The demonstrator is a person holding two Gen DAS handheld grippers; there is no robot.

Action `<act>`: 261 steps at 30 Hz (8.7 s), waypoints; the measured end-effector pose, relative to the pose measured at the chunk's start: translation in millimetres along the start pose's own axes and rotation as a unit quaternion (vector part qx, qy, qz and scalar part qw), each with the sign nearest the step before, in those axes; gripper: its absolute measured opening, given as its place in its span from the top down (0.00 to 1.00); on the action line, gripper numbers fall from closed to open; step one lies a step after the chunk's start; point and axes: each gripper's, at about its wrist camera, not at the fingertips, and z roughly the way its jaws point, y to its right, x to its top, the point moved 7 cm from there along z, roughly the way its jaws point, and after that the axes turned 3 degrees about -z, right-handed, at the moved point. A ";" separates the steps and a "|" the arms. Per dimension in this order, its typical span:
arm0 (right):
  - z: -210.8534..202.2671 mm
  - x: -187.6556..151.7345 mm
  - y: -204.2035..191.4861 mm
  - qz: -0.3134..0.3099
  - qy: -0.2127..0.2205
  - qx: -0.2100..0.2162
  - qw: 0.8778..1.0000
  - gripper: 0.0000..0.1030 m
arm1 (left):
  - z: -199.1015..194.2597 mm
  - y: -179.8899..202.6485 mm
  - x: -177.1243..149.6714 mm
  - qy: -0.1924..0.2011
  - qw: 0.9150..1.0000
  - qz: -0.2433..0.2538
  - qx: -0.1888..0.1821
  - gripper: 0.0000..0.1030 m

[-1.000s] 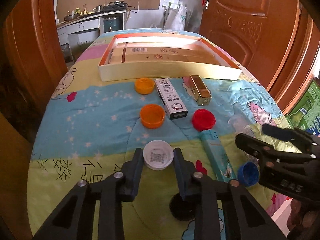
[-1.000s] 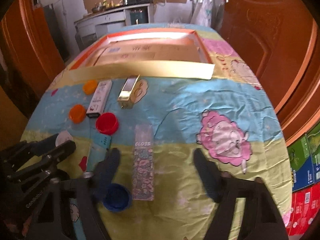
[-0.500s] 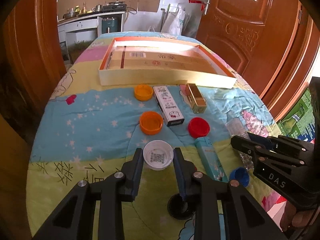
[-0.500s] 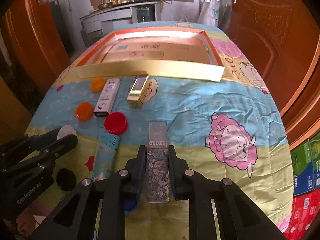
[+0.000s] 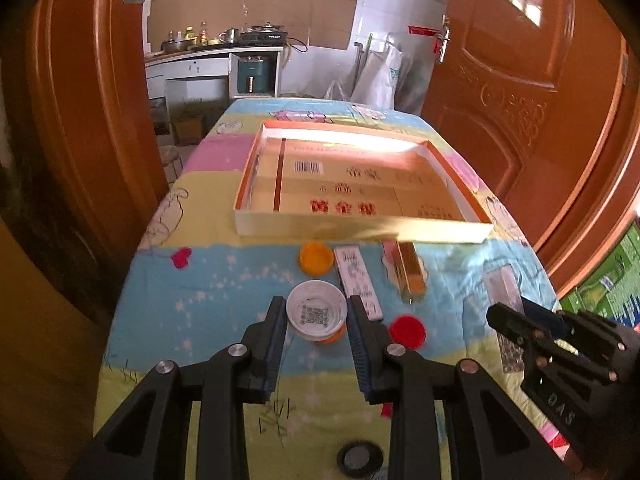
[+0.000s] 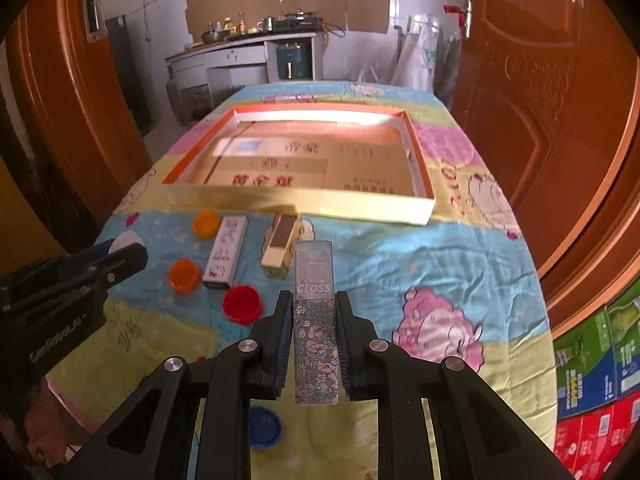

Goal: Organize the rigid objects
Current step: 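Grasp the white bottle cap with the left tool while the right tool grasps the clear GLOSS tube, then carry the white cap and GLOSS tube with both tools over the box lid, then open the right tool to drop the GLOSS tube while the left tool releases the white cap, then withdraw both open tools from the box lid toward the remaining caps, then grasp the black bottle cap with the left tool while the right tool grasps the blue cap, then carry the black and blue caps with both tools into the box lid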

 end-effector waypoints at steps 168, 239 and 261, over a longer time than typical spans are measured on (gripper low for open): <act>-52.1 -39.4 -15.7 0.018 0.059 0.015 0.998 0.45 | -59.2 4.1 -46.8 0.087 0.996 0.032 -0.010 0.44; -12.1 -99.0 -29.3 -0.016 0.044 0.018 0.999 0.70 | -22.1 2.4 -112.6 0.066 0.996 0.039 -0.047 0.70; -29.1 -73.8 -20.4 -0.013 0.071 0.017 0.997 0.70 | -42.7 14.6 -79.8 0.094 0.993 0.048 -0.054 0.70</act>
